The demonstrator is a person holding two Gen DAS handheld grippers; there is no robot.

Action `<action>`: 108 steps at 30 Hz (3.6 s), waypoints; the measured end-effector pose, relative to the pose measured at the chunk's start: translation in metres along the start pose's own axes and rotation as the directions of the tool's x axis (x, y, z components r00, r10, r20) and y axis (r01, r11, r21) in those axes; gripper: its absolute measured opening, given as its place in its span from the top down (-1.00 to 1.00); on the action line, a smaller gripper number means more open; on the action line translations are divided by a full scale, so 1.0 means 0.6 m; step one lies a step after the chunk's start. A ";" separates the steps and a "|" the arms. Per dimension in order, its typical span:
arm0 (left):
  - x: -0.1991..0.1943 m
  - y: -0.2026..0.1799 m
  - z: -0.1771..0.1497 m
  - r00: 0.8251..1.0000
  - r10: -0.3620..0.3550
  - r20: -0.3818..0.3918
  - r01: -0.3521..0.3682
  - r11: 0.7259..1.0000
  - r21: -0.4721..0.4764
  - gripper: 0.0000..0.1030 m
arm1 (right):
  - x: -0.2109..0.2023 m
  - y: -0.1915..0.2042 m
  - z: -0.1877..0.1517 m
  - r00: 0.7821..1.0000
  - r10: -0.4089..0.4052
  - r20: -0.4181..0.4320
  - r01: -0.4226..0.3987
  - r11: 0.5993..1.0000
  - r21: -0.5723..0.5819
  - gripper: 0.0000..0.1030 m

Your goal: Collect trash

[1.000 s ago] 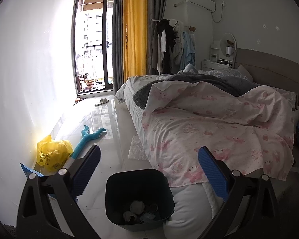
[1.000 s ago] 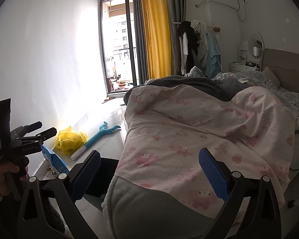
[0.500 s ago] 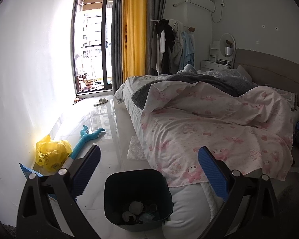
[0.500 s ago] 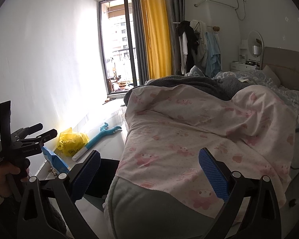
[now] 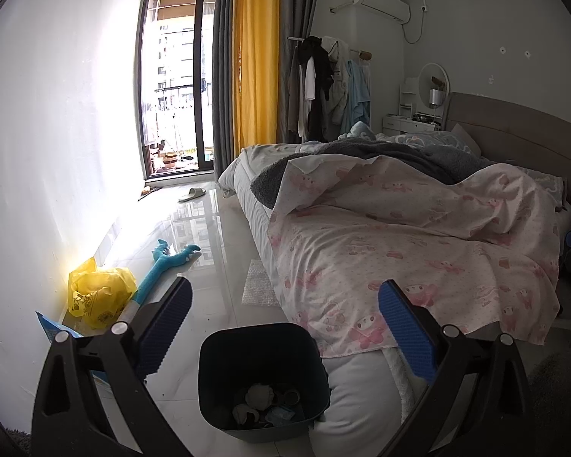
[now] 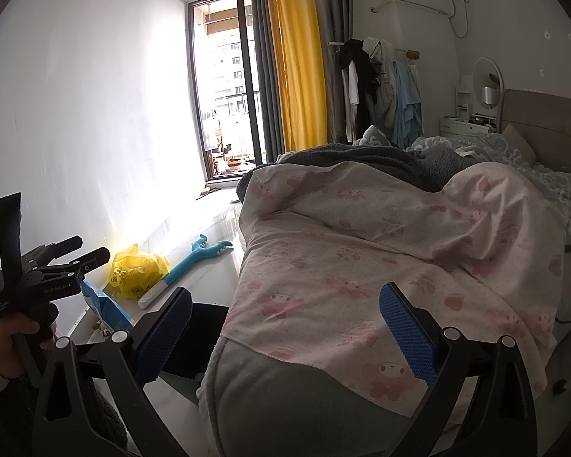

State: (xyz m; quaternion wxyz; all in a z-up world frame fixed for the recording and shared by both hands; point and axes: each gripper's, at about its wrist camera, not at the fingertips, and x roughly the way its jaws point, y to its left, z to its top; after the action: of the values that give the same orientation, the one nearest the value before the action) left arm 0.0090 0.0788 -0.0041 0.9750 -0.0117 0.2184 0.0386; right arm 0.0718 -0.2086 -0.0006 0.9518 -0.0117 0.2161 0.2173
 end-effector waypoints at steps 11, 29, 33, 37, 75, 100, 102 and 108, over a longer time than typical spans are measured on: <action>0.000 0.001 0.000 1.000 -0.001 0.000 0.001 1.000 0.000 -0.94 | 0.000 0.003 0.000 1.000 -0.002 -0.001 0.002 1.000 0.000 -0.94; 0.002 -0.003 -0.003 1.000 -0.004 -0.006 0.004 1.000 0.002 -0.94 | -0.001 0.003 -0.001 1.000 -0.003 0.000 0.003 1.000 0.002 -0.94; 0.001 -0.002 -0.002 1.000 -0.005 -0.006 0.005 1.000 0.001 -0.94 | -0.001 0.004 -0.001 1.000 -0.003 0.000 0.003 1.000 0.002 -0.94; 0.002 -0.004 -0.004 1.000 -0.006 -0.007 0.006 1.000 0.002 -0.94 | -0.001 0.005 -0.001 1.000 -0.004 0.000 0.004 1.000 0.002 -0.94; 0.010 -0.003 -0.015 1.000 0.001 -0.022 -0.001 1.000 -0.006 -0.94 | -0.002 0.005 -0.001 1.000 -0.004 0.000 0.004 1.000 0.002 -0.94; 0.009 -0.001 -0.014 1.000 0.000 -0.024 0.000 1.000 -0.007 -0.94 | -0.002 0.004 0.000 1.000 -0.003 -0.001 0.003 1.000 0.003 -0.94; 0.010 -0.001 -0.012 1.000 0.000 -0.024 -0.001 1.000 -0.006 -0.94 | -0.002 0.004 -0.001 1.000 -0.003 -0.001 0.003 1.000 0.002 -0.94; 0.010 -0.001 -0.013 1.000 -0.001 -0.023 0.001 1.000 -0.004 -0.94 | -0.002 0.004 -0.001 1.000 -0.004 -0.001 0.004 1.000 0.002 -0.94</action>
State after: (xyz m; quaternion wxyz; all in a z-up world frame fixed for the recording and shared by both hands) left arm 0.0113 0.0784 -0.0136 0.9724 -0.0144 0.2297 0.0384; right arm 0.0699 -0.2070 -0.0003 0.9521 -0.0111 0.2167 0.2154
